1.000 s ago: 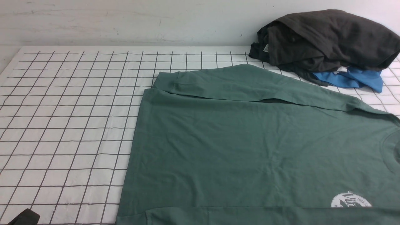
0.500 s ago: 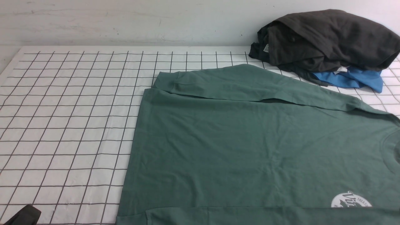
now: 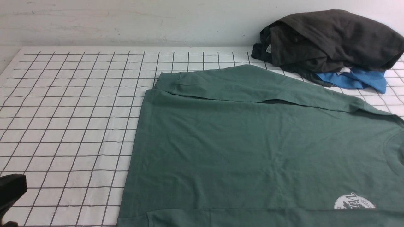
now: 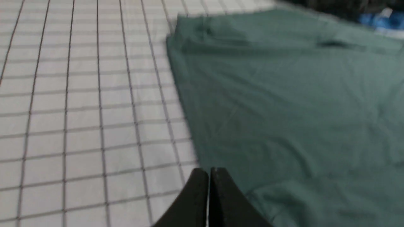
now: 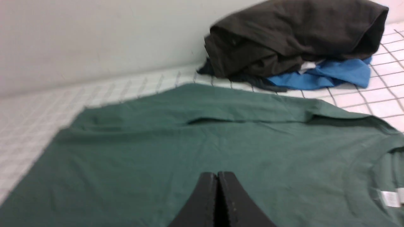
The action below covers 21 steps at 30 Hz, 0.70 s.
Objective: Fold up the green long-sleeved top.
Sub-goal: Use the left arm to clamp the cuff closest to it
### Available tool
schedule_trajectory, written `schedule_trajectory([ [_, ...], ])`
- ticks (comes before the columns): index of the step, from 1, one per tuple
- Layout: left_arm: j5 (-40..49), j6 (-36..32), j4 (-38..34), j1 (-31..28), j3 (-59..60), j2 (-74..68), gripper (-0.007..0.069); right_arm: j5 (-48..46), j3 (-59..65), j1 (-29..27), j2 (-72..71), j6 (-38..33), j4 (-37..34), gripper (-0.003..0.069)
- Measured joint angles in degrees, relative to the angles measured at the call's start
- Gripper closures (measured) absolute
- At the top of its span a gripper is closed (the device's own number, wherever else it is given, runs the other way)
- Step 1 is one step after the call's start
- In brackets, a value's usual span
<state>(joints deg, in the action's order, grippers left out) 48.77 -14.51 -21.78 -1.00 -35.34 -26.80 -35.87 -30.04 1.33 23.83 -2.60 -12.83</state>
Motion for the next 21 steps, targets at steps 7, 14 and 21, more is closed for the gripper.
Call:
schedule_trajectory([
  [7, 14.6, 0.1, 13.3, 10.9, -9.8, -17.1, 0.0622, -19.7, -14.6, 5.6, 18.3, -5.1, 3.5, 0.0673],
  [14, 17.0, 0.1, 14.2, 26.2, -9.9, -33.1, 0.0449, -33.1, -16.3, 17.8, 28.0, -8.1, 3.6, 0.0673],
  [21, 8.6, 0.1, 14.7, 31.0, -10.2, -49.2, 0.0174, -34.7, -16.4, 20.7, 28.7, -9.3, 4.9, 0.0673],
])
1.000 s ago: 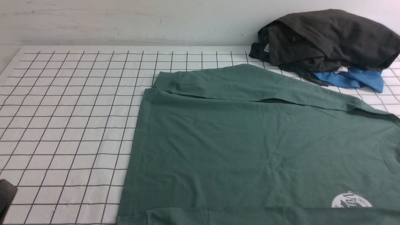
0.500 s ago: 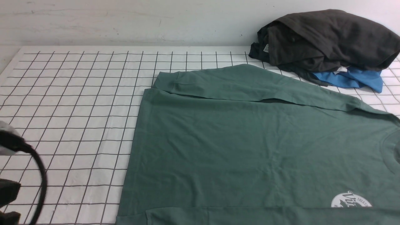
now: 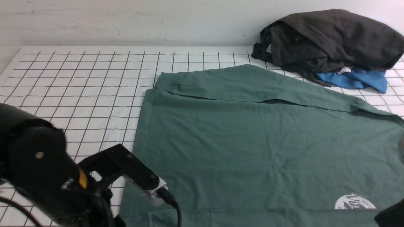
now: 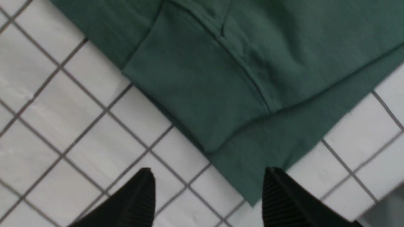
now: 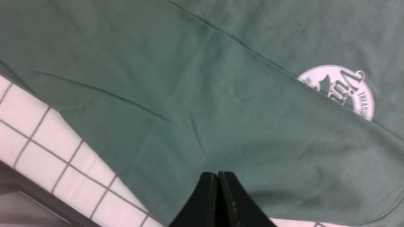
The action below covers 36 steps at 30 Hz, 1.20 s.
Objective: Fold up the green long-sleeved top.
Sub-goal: Use the left arm to clamp the cuff closest to it
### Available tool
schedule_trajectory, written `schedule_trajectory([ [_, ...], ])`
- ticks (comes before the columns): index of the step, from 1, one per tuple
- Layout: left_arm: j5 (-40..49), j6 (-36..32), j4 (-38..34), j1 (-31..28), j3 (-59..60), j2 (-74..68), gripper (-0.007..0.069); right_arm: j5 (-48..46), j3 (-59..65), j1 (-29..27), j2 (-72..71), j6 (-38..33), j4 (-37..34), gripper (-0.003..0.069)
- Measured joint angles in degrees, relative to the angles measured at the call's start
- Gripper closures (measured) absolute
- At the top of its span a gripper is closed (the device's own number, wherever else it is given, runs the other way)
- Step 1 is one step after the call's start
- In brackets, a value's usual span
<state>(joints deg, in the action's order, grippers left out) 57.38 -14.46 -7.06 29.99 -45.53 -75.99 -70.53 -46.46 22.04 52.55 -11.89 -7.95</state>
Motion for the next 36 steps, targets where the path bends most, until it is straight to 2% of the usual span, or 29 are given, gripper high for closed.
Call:
schedule_trajectory([
  [1, -2.4, -0.1, 0.2, 0.0, -0.1, -3.1, 0.0140, 0.2, 0.0, 0.0, 0.0, -0.1, 0.3, 0.0673],
  [6, -8.0, -0.3, 1.9, 0.0, -1.4, -11.8, 0.0094, 1.7, 0.0, 0.0, 0.0, -0.2, 0.4, 0.0673],
  [12, -10.2, -0.3, 4.3, 0.0, -6.9, -20.8, 0.0094, 3.3, 0.0, 0.0, 0.0, -0.2, 0.5, 0.0673],
  [20, -8.5, -0.3, 3.2, 0.0, -10.2, -25.5, 0.0101, 3.5, 0.0, 0.0, 0.0, -0.2, 0.5, 0.0673],
  [23, -7.6, -0.3, 2.1, 0.0, -10.4, -25.8, 0.0130, 3.5, 0.0, 0.0, 0.0, -0.2, 0.5, 0.0673],
  [36, -3.5, -0.2, -1.6, 0.0, -10.4, -26.1, 0.0441, 3.7, 0.0, 0.0, 0.0, -0.2, 0.5, 0.0673],
])
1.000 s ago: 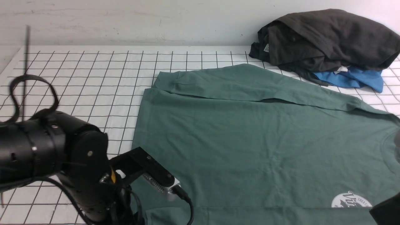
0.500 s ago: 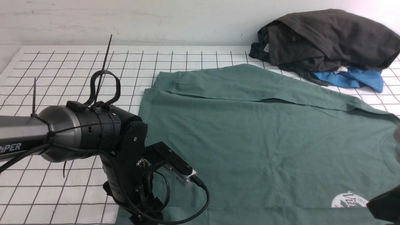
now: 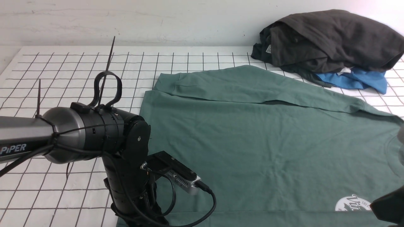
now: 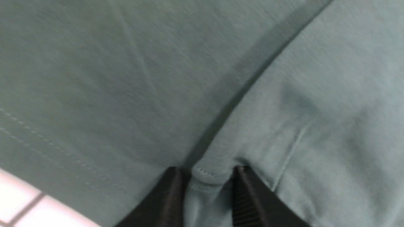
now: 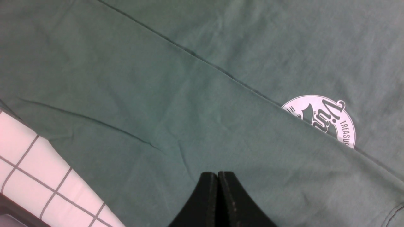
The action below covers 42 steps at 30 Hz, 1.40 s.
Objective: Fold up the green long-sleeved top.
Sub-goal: Use the left arm to clamp the cuff closest to it, then use the left arm to drag and place the cuff at the centered position on the left edge of the fabric
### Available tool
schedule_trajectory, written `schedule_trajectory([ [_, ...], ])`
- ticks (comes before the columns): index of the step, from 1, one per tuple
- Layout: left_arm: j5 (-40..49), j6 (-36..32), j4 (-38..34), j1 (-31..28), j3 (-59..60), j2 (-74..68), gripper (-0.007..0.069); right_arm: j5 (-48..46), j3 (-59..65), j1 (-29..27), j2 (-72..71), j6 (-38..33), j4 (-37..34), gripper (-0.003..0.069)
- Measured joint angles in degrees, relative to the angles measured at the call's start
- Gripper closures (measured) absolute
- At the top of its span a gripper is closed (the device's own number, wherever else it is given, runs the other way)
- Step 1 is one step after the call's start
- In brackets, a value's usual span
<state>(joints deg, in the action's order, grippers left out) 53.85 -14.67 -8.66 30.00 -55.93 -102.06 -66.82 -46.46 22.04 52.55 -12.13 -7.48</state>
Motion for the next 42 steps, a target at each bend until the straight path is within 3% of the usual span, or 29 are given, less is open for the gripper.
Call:
schedule_trajectory([
  [10, 1.3, -0.1, 0.0, 0.0, 0.2, 1.2, 0.0591, 0.0, 0.0, 0.0, 0.0, 0.1, 0.0, 0.0673],
  [20, 3.1, -0.3, 2.3, 0.0, -2.1, 2.6, 0.0598, 0.0, 0.0, 0.0, 0.0, 0.1, 0.0, 0.0673],
  [28, 9.3, -0.8, 5.4, -2.5, -20.2, 2.0, 0.0598, 1.0, 0.0, 0.0, 0.0, 0.1, 0.0, 0.0673],
  [34, 15.4, -2.3, 5.9, -7.6, -38.3, -6.4, 0.0598, 1.2, 0.0, 0.0, 0.0, 0.2, 2.3, 0.0673],
  [42, 15.5, -2.3, 6.0, -10.7, -47.0, -17.5, 0.0589, 1.3, 0.0, 0.0, 0.0, 7.0, 9.6, 0.0673],
])
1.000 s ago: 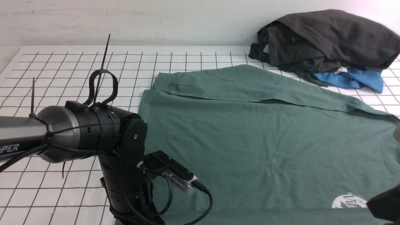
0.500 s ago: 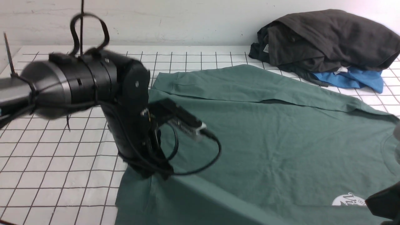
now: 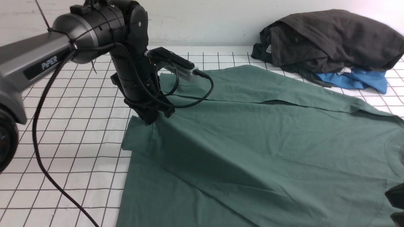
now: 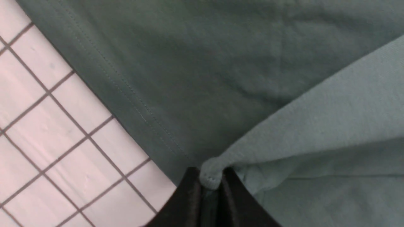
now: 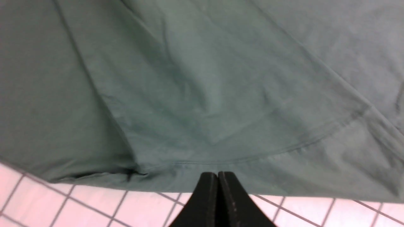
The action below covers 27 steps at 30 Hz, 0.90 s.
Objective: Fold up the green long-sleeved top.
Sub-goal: Use the left arm to drag and place the cuff at the centered position on the left edge of the fabric, then use the left arm to clamp the cuff farthest from it
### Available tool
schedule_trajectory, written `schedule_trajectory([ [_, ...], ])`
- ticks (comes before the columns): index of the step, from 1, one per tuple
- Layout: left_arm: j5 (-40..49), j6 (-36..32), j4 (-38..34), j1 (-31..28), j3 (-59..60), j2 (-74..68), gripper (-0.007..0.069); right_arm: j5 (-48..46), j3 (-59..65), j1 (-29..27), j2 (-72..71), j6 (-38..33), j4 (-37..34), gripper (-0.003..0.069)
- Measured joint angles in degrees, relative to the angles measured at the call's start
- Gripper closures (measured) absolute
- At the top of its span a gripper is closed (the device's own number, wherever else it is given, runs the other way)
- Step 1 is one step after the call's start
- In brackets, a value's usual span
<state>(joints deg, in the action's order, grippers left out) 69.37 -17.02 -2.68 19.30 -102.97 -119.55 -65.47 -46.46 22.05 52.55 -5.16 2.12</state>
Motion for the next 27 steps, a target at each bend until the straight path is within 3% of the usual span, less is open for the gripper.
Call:
schedule_trajectory([
  [6, 0.0, 0.2, 0.4, -0.5, -0.9, -4.0, 0.0493, 0.0, 0.0, 0.0, 0.0, 2.1, 2.4, 0.0673],
  [8, -0.1, 2.2, 0.5, -1.2, -1.4, -4.4, 0.0368, 0.2, 0.0, 0.0, 0.0, 2.7, 3.1, 0.0673],
  [9, -0.1, 2.6, 0.5, -1.4, -1.6, -4.4, 0.0358, 0.3, 0.0, 0.0, 0.0, 2.7, 3.2, 0.0673],
  [12, -0.1, 5.8, 0.2, -2.9, -4.8, -4.5, 0.0198, 1.1, -0.3, 0.0, 0.3, 4.0, 4.1, 0.0673],
  [15, -0.9, 7.4, -0.6, -4.2, -8.1, -4.5, 0.0116, 1.4, -2.7, 0.0, 2.0, 5.9, 5.3, 0.0673],
  [27, -13.6, 10.4, -9.8, -9.2, -11.2, -6.2, 0.0094, 5.4, -15.8, 0.0, 14.9, 7.4, 8.5, 0.0673],
])
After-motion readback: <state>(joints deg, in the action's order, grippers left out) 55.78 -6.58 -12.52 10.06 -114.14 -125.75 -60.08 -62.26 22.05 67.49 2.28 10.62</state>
